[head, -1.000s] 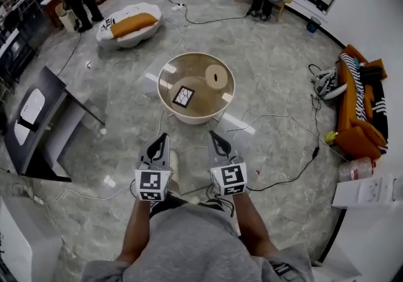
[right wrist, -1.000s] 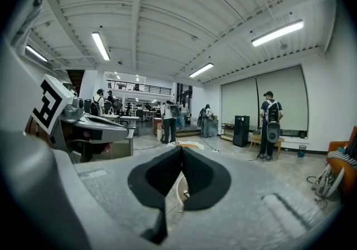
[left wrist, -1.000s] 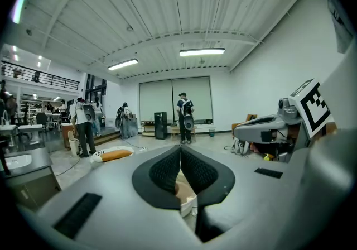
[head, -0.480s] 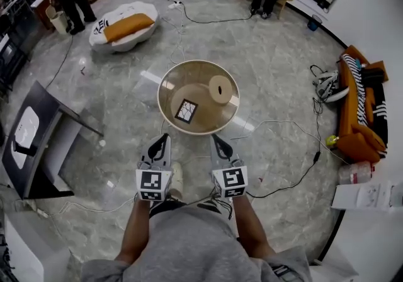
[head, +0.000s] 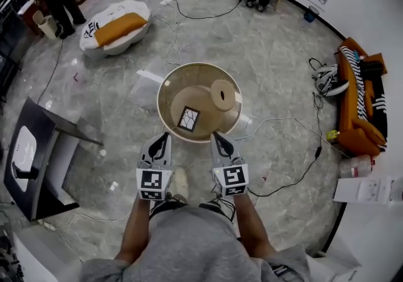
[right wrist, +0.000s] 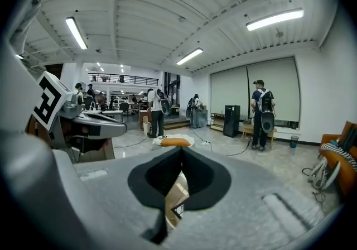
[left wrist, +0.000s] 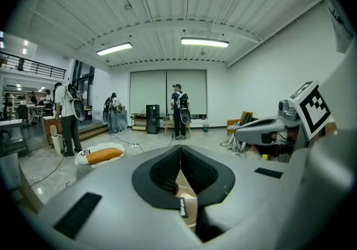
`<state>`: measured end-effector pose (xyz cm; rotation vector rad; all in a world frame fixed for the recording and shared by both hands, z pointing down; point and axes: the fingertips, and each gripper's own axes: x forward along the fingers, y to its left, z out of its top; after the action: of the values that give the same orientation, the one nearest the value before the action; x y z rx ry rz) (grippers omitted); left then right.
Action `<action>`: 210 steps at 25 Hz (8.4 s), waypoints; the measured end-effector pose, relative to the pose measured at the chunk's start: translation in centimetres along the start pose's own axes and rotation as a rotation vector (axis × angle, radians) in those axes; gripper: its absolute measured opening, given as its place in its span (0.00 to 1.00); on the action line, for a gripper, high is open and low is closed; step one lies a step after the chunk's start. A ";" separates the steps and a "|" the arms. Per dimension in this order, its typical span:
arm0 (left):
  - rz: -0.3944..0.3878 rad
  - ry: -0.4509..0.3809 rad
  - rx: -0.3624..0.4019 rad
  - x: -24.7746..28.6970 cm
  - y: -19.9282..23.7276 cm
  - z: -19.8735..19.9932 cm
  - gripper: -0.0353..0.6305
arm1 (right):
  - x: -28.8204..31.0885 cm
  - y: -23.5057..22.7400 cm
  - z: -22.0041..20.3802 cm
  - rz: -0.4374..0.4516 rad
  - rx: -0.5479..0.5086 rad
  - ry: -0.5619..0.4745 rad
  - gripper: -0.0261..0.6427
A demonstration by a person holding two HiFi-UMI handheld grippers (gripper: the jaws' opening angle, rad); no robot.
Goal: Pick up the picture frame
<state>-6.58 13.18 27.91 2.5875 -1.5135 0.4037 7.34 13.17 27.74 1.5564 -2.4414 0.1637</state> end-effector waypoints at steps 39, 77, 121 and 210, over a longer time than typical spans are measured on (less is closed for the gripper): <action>0.190 0.166 -0.183 23.0 12.3 -9.0 0.08 | 27.8 -9.7 -8.6 0.202 0.025 0.202 0.04; 0.266 0.383 -0.380 40.8 16.7 -50.6 0.08 | 50.6 -8.0 -49.6 0.391 0.032 0.464 0.04; 0.264 0.457 -0.418 44.0 16.8 -57.6 0.08 | 58.0 -7.8 -62.3 0.633 -0.184 0.686 0.34; 0.139 -0.013 0.018 19.4 11.2 5.8 0.08 | 19.2 -18.4 6.6 -0.068 0.019 -0.101 0.13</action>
<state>-6.32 -10.01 27.52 2.5113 -1.7073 0.4161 15.36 -12.96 25.76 1.6919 -2.4650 0.0983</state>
